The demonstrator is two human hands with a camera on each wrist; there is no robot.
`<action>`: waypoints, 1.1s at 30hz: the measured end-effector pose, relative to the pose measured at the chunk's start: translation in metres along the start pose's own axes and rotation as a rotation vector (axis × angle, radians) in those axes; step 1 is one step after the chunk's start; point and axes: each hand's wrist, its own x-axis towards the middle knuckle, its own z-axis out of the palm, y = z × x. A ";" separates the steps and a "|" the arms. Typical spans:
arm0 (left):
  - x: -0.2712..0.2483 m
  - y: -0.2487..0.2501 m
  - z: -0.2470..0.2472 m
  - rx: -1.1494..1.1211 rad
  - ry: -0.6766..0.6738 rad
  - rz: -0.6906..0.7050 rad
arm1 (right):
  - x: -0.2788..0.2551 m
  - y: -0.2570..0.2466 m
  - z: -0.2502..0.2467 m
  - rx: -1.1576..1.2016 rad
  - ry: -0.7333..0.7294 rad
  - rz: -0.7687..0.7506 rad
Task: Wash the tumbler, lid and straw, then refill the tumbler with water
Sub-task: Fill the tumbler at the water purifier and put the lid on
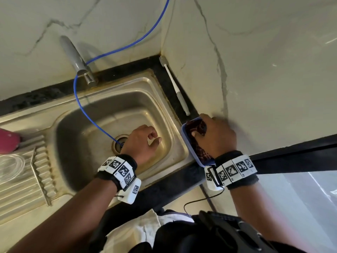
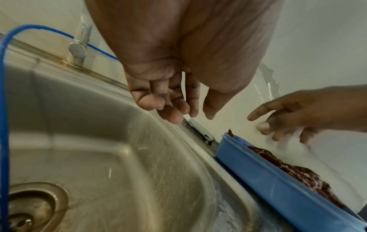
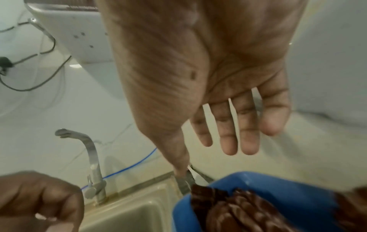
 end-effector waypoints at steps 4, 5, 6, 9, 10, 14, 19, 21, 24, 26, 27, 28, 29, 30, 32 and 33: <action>0.000 -0.011 -0.018 -0.037 0.046 -0.018 | 0.007 -0.033 -0.013 0.246 0.119 -0.105; 0.000 -0.014 -0.024 -0.039 0.069 -0.024 | 0.011 -0.045 -0.011 0.281 0.100 -0.141; 0.001 -0.018 -0.032 -0.035 0.096 -0.025 | 0.014 -0.058 -0.008 0.300 0.076 -0.177; -0.001 -0.030 -0.063 0.007 0.172 -0.030 | 0.024 -0.100 0.005 0.368 0.026 -0.269; -0.003 -0.034 -0.077 0.049 0.200 -0.028 | 0.027 -0.116 0.009 0.384 0.024 -0.302; -0.011 -0.063 -0.142 0.192 0.352 -0.110 | 0.038 -0.175 0.020 0.384 0.017 -0.406; -0.026 -0.131 -0.234 0.205 0.612 -0.273 | 0.046 -0.240 0.023 0.453 -0.002 -0.547; -0.036 -0.155 -0.263 0.295 0.673 -0.421 | 0.048 -0.265 0.026 0.474 -0.005 -0.589; -0.045 -0.186 -0.290 0.421 0.717 -0.639 | 0.051 -0.296 0.031 0.443 -0.026 -0.634; -0.048 -0.205 -0.299 0.449 0.685 -0.722 | 0.057 -0.313 0.036 0.431 -0.041 -0.658; -0.048 -0.213 -0.303 0.451 0.651 -0.761 | 0.061 -0.320 0.038 0.430 -0.045 -0.672; -0.049 -0.220 -0.305 0.445 0.603 -0.804 | 0.065 -0.326 0.040 0.428 -0.048 -0.686; -0.049 -0.226 -0.307 0.428 0.546 -0.855 | 0.068 -0.331 0.042 0.425 -0.048 -0.697; -0.050 -0.231 -0.308 0.404 0.485 -0.905 | 0.071 -0.336 0.044 0.426 -0.042 -0.702; -0.053 -0.241 -0.307 0.362 0.381 -0.968 | 0.076 -0.344 0.046 0.450 -0.014 -0.699; -0.055 -0.245 -0.306 0.337 0.357 -0.969 | 0.078 -0.348 0.047 0.461 -0.003 -0.698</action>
